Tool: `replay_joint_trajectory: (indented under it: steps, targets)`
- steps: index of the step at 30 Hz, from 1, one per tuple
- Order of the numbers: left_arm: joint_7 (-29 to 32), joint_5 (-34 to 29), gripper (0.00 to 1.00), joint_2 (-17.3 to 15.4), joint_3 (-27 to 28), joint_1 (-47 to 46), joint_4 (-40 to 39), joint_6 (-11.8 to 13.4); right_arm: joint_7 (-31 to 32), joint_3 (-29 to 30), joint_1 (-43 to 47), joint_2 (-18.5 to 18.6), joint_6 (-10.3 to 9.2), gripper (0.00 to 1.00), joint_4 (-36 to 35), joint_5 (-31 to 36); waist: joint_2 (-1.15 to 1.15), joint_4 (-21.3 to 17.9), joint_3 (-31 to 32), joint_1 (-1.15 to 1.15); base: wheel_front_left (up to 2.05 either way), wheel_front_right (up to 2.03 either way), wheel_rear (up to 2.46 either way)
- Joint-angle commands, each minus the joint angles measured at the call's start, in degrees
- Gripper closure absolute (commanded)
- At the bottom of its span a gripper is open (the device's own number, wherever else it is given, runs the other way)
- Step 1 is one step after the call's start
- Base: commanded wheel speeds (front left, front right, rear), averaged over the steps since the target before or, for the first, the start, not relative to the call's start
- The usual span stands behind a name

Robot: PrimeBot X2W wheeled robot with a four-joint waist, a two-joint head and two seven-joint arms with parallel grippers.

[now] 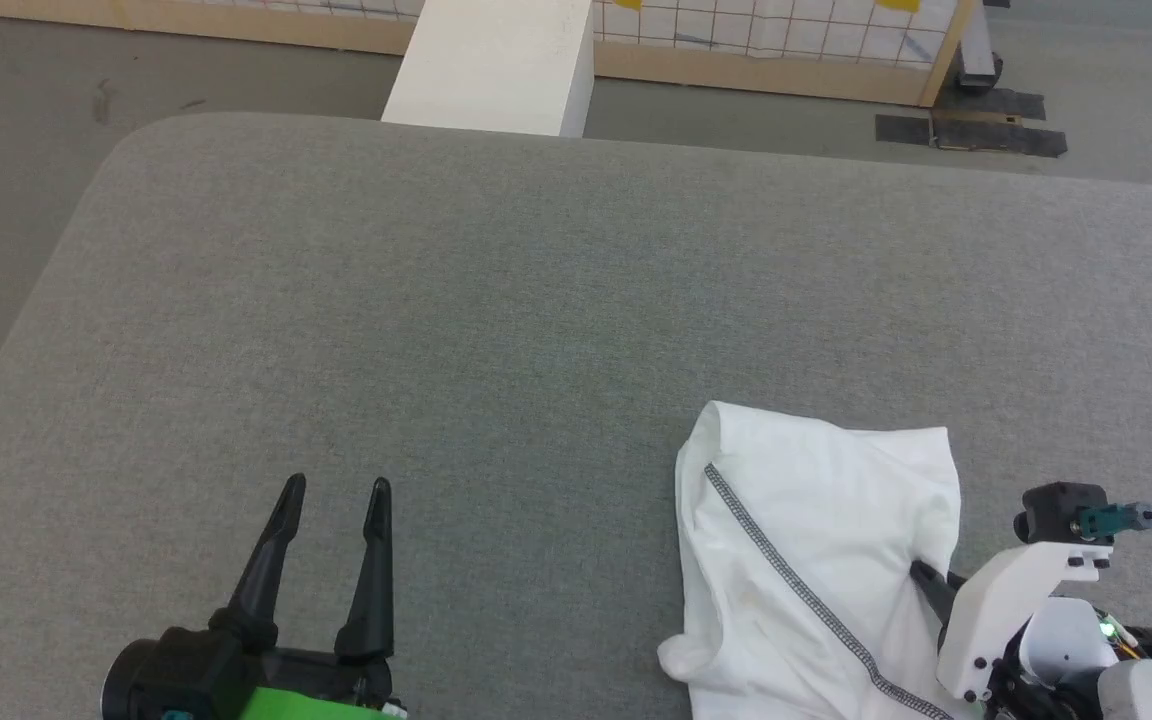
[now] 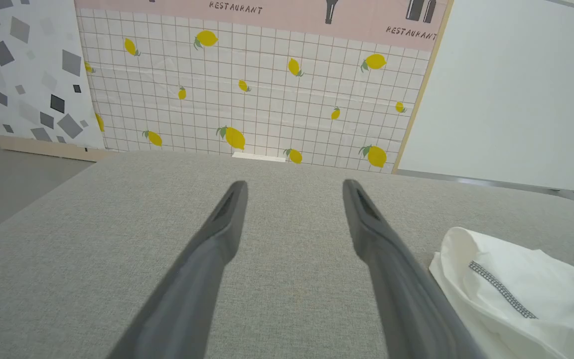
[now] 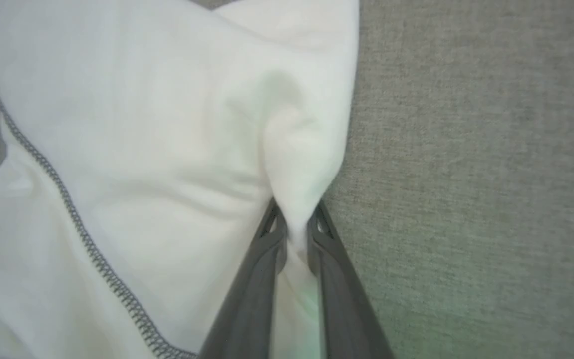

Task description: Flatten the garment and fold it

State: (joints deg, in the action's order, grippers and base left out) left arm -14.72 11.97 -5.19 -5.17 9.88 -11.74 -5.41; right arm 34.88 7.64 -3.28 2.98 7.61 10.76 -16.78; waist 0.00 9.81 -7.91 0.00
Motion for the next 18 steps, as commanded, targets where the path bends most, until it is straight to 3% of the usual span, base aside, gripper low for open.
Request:
replay_joint_trajectory:
  steps: [1, 5, 10, 17, 18]
  targets:
    - [0.0, -0.4, 0.0, 0.0, -0.3, -1.2, -0.3, 0.3, -0.4, 0.1, -0.9, -0.1, -0.12, 1.0, 1.2, 0.6, 0.0, -0.7, 0.1, 0.0, 0.0, 0.0, 0.0]
    - [0.0, -0.2, 0.0, 0.1, -0.7, -1.4, -1.0, 0.6, 0.0, 1.0, -3.2, 0.1, -0.12, 1.0, -0.8, 3.1, 0.0, -3.5, -0.3, 0.0, 0.0, 0.0, 0.0]
    - [-0.1, -0.1, 0.0, 0.2, -1.2, -2.6, -1.4, 0.7, 3.0, 0.8, -6.4, 4.5, -0.12, 1.0, -4.3, 5.8, 0.0, -7.1, -1.9, 0.0, 0.0, 0.0, 0.0]
    - [-0.1, -0.4, 0.0, -0.4, -1.5, -5.6, -2.5, 0.6, 8.1, -1.7, -12.8, 15.1, -0.12, 1.0, -8.1, 8.0, 0.0, -11.7, -6.8, 0.0, 0.0, 0.0, 0.0]
    - [-0.1, -0.5, 0.0, -1.0, -1.5, -7.5, -2.9, 0.4, 9.4, -2.8, -15.8, 20.3, -0.12, 1.0, -9.2, 9.2, 0.0, -12.8, -9.7, 0.0, 0.0, 0.0, 0.0]
